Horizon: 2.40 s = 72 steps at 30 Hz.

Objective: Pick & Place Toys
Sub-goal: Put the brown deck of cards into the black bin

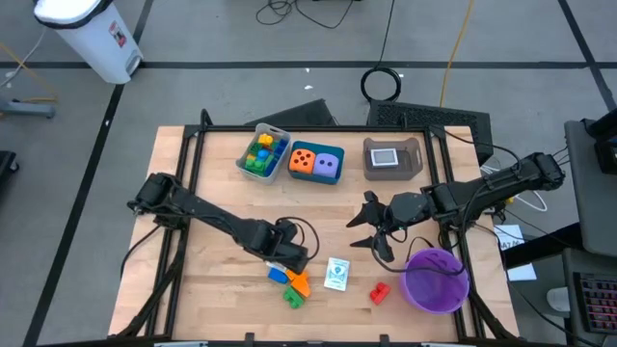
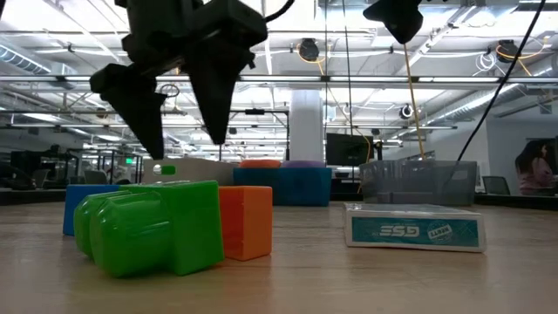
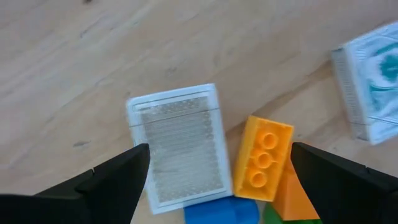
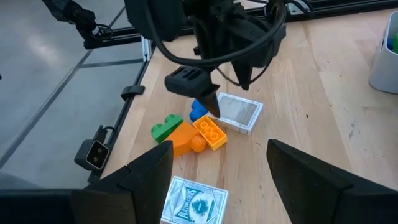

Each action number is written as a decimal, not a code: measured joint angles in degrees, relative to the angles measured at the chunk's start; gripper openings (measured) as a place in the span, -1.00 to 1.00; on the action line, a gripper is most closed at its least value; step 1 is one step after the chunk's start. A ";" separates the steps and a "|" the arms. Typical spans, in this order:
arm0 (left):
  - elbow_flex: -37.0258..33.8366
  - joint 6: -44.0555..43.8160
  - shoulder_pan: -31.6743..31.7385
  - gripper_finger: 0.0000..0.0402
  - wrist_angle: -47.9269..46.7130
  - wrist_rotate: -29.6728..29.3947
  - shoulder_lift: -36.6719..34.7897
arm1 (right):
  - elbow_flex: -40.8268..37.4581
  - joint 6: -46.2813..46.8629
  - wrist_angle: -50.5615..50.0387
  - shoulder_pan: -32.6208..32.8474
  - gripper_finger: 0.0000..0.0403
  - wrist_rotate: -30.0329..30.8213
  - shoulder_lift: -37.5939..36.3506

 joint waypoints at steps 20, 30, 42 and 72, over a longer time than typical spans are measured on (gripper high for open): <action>0.00 -1.17 3.77 0.98 -1.98 5.61 4.25 | 0.00 -0.02 -1.22 -0.01 0.25 0.00 0.00; 0.00 -1.00 3.91 0.98 -1.85 6.58 6.62 | 0.00 -0.07 -1.66 -0.01 0.25 0.00 0.00; 0.00 0.36 4.07 0.98 -1.59 5.49 7.30 | 0.00 -0.43 -1.72 0.00 0.25 0.17 0.00; 0.04 -2.45 4.07 0.98 -1.78 7.26 9.42 | 0.00 -0.43 -1.57 -0.01 0.25 0.22 0.00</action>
